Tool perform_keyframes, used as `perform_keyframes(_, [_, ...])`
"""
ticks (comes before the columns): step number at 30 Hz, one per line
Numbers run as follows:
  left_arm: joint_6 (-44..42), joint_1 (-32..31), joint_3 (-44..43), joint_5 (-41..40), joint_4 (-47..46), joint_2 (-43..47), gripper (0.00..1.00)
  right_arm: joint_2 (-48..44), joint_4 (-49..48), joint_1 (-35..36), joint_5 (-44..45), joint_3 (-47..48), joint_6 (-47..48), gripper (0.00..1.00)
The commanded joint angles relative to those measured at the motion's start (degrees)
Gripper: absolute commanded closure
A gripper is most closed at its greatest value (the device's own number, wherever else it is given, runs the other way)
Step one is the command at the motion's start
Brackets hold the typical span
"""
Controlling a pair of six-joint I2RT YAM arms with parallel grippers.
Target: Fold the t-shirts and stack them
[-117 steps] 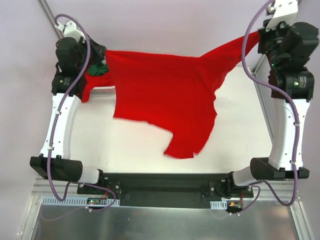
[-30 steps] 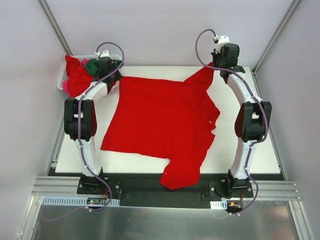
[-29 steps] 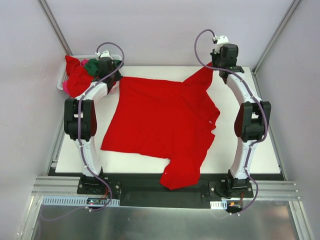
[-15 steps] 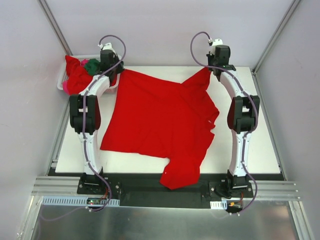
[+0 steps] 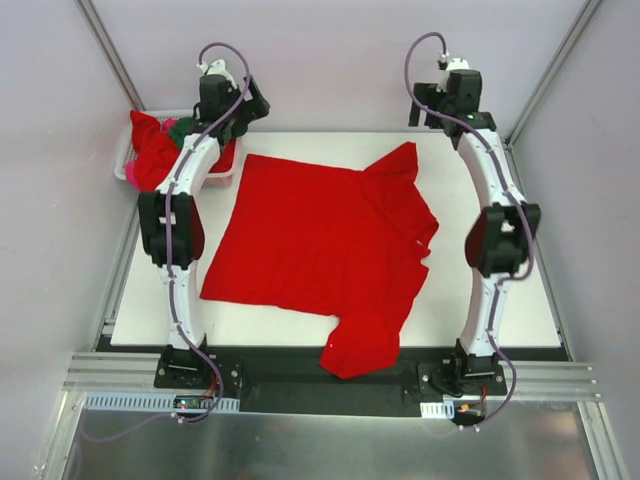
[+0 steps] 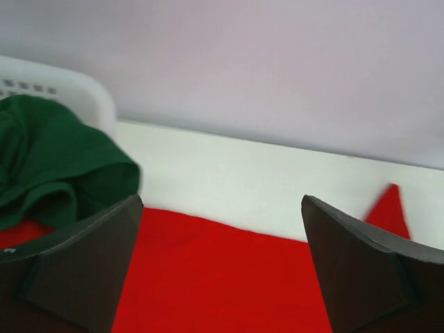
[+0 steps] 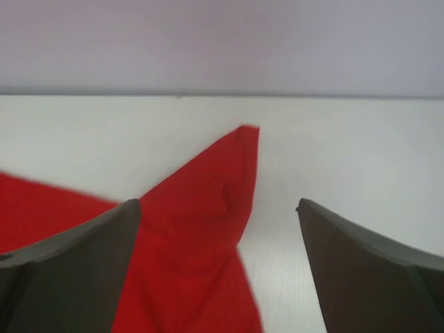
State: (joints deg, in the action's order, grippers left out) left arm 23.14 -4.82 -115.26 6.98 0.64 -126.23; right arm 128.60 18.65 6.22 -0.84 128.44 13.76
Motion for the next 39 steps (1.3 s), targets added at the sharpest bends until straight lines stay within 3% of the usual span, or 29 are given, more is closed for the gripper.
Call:
perform_keyframes(1, [2.5,-6.8,3.8,3.2,3.8,16.4,0.01,-24.1,9.6,2.0,0.5,-16.2,-13.3,0.00])
perform_keyframes(5, [4.7,-12.7,25.7,-3.3,5.0,29.2,0.01,-36.0,14.5,2.4,-3.6,-38.7,-26.0,0.00])
perform_keyframes(7, [10.6,-13.5,33.0,-4.2,6.1,35.7,0.01,-40.4,14.3,3.4,-4.3,-49.4,-28.3,0.00])
perform_keyframes(11, [20.6,-13.9,51.6,-3.2,6.8,43.0,0.08,-41.1,13.9,4.2,-4.2,-56.9,-30.5,0.08])
perform_keyframes(16, [27.4,-13.9,63.7,-6.7,8.4,47.3,0.21,-34.8,10.2,4.3,-4.7,-56.1,-30.3,0.33])
perform_keyframes(17, [28.3,-13.9,66.5,-8.1,8.5,47.5,0.28,-31.4,9.7,4.2,-5.1,-55.2,-30.1,0.39])
perform_keyframes(18, [29.8,-13.8,67.8,-9.2,8.8,47.4,0.31,-29.7,9.5,4.2,-4.8,-54.4,-29.9,0.46])
perform_keyframes(24, [33.1,-13.7,72.5,-12.3,10.2,43.8,0.46,-18.1,13.0,3.1,-1.5,-45.4,-28.3,0.52])
perform_keyframes(39, [35.2,-13.8,71.8,-13.0,15.4,39.1,0.45,-6.3,19.5,-1.1,5.8,-35.2,-20.7,0.56])
